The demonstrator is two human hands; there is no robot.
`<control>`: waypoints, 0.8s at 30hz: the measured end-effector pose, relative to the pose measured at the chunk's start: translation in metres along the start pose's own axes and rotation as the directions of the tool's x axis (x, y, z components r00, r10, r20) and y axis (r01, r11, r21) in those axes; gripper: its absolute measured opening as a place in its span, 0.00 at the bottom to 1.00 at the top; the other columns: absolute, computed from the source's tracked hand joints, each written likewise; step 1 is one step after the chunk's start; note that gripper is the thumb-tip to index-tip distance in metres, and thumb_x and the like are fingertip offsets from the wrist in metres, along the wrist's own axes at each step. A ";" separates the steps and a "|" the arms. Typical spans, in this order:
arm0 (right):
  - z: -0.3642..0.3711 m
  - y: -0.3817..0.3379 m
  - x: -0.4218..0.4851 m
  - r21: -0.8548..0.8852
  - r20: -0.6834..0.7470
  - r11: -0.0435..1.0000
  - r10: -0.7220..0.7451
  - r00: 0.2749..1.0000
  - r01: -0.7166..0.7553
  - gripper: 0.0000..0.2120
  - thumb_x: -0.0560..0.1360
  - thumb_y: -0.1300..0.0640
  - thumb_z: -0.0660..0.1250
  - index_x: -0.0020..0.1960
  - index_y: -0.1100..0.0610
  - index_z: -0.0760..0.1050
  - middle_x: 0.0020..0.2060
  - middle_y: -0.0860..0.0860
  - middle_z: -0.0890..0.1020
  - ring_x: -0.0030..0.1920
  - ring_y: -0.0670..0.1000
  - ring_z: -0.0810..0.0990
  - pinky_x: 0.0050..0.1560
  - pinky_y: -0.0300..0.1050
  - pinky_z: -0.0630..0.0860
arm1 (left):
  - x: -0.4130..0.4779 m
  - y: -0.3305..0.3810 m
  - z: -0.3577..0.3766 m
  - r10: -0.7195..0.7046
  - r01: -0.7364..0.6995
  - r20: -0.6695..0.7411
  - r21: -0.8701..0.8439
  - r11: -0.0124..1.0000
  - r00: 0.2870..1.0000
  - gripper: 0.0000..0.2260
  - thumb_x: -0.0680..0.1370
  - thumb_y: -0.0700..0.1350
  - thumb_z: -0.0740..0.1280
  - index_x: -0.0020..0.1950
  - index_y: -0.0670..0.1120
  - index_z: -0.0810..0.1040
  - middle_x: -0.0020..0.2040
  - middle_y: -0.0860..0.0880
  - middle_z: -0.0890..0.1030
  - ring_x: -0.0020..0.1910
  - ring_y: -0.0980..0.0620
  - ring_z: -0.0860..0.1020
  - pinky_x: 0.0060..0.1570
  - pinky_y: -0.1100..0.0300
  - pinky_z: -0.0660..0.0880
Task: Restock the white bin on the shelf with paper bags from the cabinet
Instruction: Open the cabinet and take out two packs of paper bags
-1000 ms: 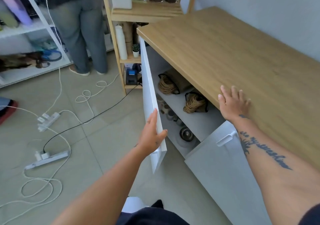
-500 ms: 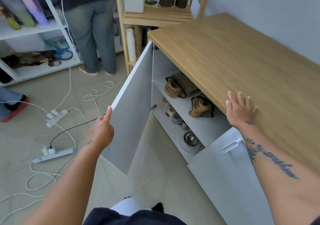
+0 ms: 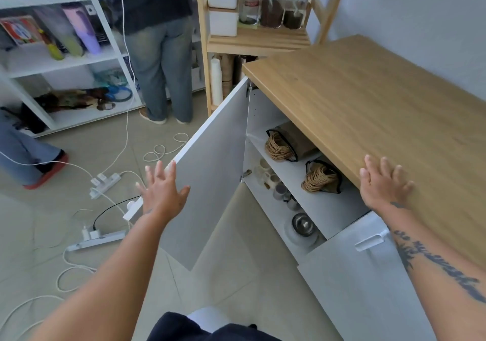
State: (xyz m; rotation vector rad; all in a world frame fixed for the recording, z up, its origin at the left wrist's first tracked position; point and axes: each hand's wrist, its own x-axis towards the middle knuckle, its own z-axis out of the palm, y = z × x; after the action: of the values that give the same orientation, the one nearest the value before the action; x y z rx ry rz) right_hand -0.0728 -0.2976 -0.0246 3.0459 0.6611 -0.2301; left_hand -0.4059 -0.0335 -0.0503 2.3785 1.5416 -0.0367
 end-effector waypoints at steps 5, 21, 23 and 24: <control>0.007 -0.032 -0.004 0.072 -0.060 0.994 -0.079 0.995 0.083 0.24 0.80 0.44 0.42 0.75 0.46 0.53 0.76 0.53 0.54 0.76 0.59 0.48 0.70 0.67 0.47 | 0.012 0.046 0.010 0.319 -0.317 -0.002 -0.104 0.943 0.948 0.27 0.79 0.48 0.59 0.76 0.46 0.55 0.78 0.44 0.52 0.77 0.43 0.46 0.74 0.48 0.49; 0.077 -0.099 -0.013 0.270 -0.006 0.963 -0.005 1.000 0.007 0.21 0.80 0.50 0.51 0.72 0.53 0.63 0.72 0.57 0.63 0.71 0.58 0.60 0.67 0.54 0.62 | 0.126 0.145 0.057 0.552 -0.558 0.522 -0.166 0.813 0.650 0.24 0.81 0.48 0.56 0.76 0.45 0.56 0.75 0.43 0.60 0.72 0.43 0.63 0.67 0.52 0.64; 0.087 -0.102 -0.006 0.257 0.086 0.961 0.079 0.993 -0.099 0.22 0.80 0.49 0.50 0.73 0.52 0.59 0.75 0.54 0.58 0.74 0.57 0.54 0.69 0.54 0.59 | 0.144 0.154 0.068 0.567 -0.594 0.558 -0.156 0.789 0.606 0.24 0.81 0.48 0.56 0.76 0.45 0.55 0.76 0.43 0.59 0.72 0.43 0.63 0.68 0.51 0.64; 0.093 -0.103 -0.002 0.251 0.122 0.957 0.117 0.986 -0.145 0.23 0.80 0.49 0.50 0.74 0.52 0.57 0.75 0.54 0.56 0.74 0.56 0.53 0.70 0.54 0.58 | 0.153 0.159 0.074 0.580 -0.619 0.574 -0.155 0.770 0.578 0.24 0.81 0.48 0.56 0.76 0.46 0.55 0.76 0.44 0.59 0.72 0.43 0.63 0.69 0.51 0.64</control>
State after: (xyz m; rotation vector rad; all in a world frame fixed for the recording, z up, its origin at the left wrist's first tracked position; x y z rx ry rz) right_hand -0.1302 -0.2089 -0.1144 3.2779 0.4515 -0.5103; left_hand -0.1881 0.0227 -0.1116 2.4607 0.3994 -0.6284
